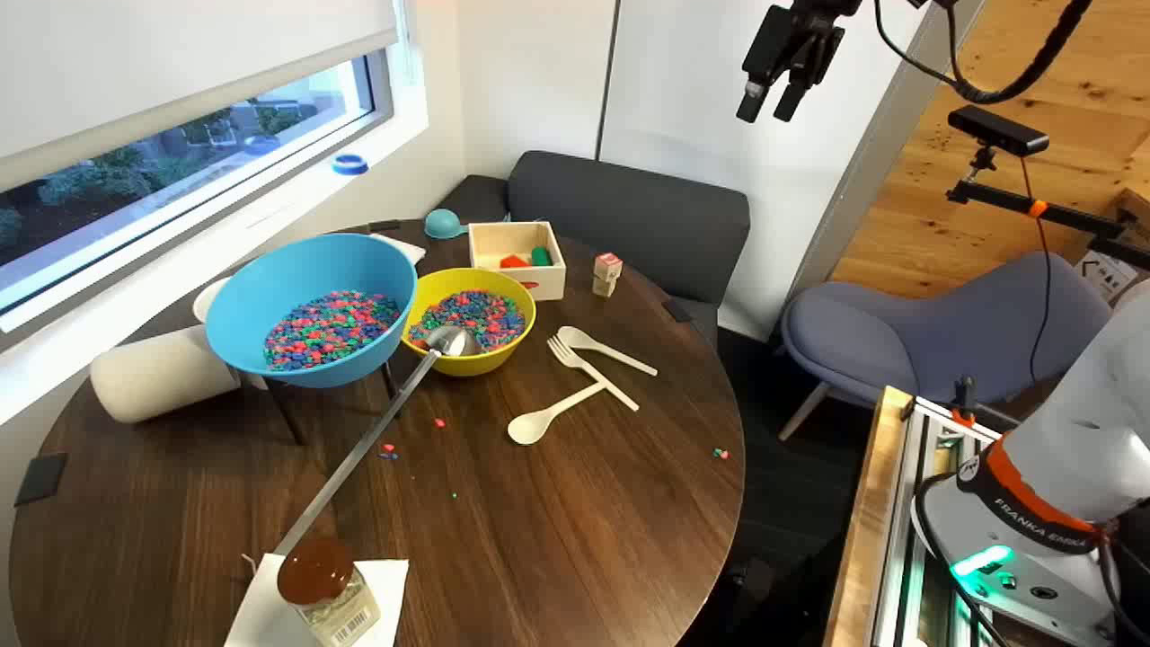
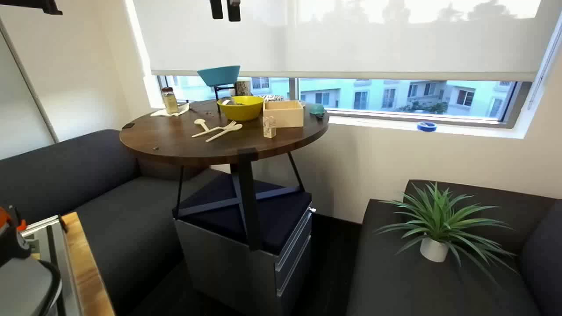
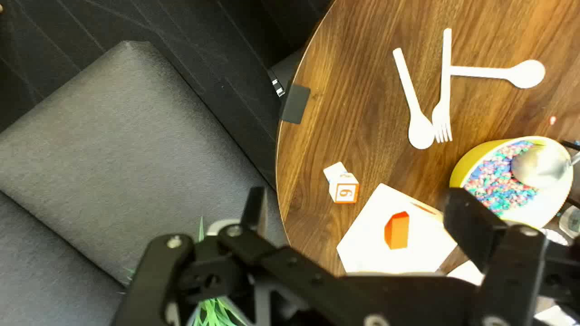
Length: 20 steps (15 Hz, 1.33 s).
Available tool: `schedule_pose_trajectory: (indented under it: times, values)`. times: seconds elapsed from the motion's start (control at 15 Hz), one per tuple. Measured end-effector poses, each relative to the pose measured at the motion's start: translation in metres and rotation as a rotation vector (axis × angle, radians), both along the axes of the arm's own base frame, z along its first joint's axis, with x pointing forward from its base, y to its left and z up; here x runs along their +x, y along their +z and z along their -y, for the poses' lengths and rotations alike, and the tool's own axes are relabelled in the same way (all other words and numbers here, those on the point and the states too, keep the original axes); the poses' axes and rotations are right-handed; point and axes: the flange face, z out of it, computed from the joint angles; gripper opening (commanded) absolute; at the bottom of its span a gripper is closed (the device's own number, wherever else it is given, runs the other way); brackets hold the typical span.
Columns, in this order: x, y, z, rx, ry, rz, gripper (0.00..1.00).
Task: Put the blue bowl on the table
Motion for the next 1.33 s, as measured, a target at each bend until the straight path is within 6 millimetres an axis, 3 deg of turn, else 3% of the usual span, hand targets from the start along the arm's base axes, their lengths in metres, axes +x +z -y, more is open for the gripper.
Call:
schedule_pose_trajectory:
  times: [0.6, 0.73, 0.87, 1.13, 1.33]
  values:
    - [0.001, 0.001, -0.001, -0.002, 0.003, 0.002, 1.0]
    - [0.008, 0.009, -0.011, -0.011, 0.026, 0.017, 1.0]
    - [0.023, 0.025, -0.038, -0.026, 0.082, 0.044, 1.0]
    - [0.055, 0.049, -0.128, -0.048, 0.261, 0.064, 1.0]
    - [0.072, 0.05, -0.192, -0.057, 0.376, 0.056, 1.0]
